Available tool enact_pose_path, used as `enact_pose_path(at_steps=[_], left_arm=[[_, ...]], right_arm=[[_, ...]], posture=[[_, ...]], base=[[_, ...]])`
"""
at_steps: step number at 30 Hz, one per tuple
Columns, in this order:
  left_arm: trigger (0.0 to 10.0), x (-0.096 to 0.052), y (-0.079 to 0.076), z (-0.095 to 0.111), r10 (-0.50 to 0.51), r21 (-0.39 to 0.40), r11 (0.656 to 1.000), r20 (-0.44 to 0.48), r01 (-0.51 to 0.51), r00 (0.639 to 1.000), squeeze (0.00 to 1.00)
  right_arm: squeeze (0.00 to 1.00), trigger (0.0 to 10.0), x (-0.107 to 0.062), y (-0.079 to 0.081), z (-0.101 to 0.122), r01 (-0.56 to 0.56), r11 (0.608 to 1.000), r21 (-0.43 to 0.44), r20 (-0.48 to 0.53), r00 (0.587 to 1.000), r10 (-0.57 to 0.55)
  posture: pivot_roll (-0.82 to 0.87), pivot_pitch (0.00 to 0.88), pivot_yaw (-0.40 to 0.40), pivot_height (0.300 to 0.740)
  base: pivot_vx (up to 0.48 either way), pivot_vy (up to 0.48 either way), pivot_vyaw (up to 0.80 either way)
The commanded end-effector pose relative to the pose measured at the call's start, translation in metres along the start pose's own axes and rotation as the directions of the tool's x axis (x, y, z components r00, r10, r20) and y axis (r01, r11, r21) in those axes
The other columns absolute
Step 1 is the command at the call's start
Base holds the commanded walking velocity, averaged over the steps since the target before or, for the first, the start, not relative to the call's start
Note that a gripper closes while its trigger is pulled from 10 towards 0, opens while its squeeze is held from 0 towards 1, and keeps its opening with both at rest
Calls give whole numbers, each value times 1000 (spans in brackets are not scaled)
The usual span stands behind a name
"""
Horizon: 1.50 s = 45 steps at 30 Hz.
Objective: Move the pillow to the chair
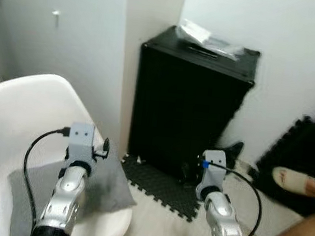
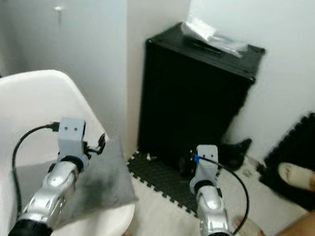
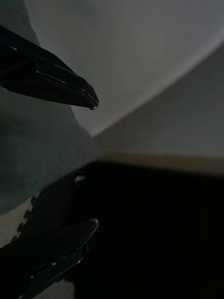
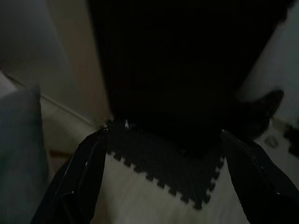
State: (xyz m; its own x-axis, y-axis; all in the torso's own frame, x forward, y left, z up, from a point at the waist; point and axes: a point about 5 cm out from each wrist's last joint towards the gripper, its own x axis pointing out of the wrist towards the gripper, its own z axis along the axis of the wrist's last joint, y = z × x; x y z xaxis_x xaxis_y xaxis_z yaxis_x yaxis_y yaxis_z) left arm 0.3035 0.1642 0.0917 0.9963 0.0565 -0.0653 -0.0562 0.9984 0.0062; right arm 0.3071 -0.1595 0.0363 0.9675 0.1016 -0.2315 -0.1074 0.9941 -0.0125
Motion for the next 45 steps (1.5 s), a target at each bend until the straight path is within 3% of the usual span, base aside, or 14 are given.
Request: enact_pose_path(at_steps=[1, 11, 23, 27, 45], left_arm=[[10000, -1, -2, -6, -9, 10, 1000, -30, 9, 1000, 0], [10000, -2, -1, -13, -5, 59, 998, -69, 10, 998, 0], [10000, -3, 3, -15, 8, 35, 999, -94, -4, 996, 0], [10000, -4, 4, -17, 11, 32, 999, -99, -8, 995, 0], [10000, -3, -4, -21, -56, 84, 994, -121, 66, 991, 0]], right_arm=[[0, 10000, -3, -5, -8, 28, 1000, -7, -41, 999, -28], [0, 10000, -5, -11, -13, 74, 997, 7, -70, 995, -74], [0, 10000, -5, -10, -15, 94, 996, 0, -85, 992, -94], [0, 10000, -7, -17, -18, 127, 992, -2, -98, 987, -126], [0, 10000, -9, -21, -19, 178, 984, -14, -99, 979, -179]], posture=[[30, 65, -17, 740], [36, 68, -17, 740], [38, 72, -12, 740], [34, 70, -5, 740], [25, 51, 17, 740]], base=[[0, 0, -800], [0, 0, -800], [0, 0, -800], [0, 0, -800], [0, 0, -800]])
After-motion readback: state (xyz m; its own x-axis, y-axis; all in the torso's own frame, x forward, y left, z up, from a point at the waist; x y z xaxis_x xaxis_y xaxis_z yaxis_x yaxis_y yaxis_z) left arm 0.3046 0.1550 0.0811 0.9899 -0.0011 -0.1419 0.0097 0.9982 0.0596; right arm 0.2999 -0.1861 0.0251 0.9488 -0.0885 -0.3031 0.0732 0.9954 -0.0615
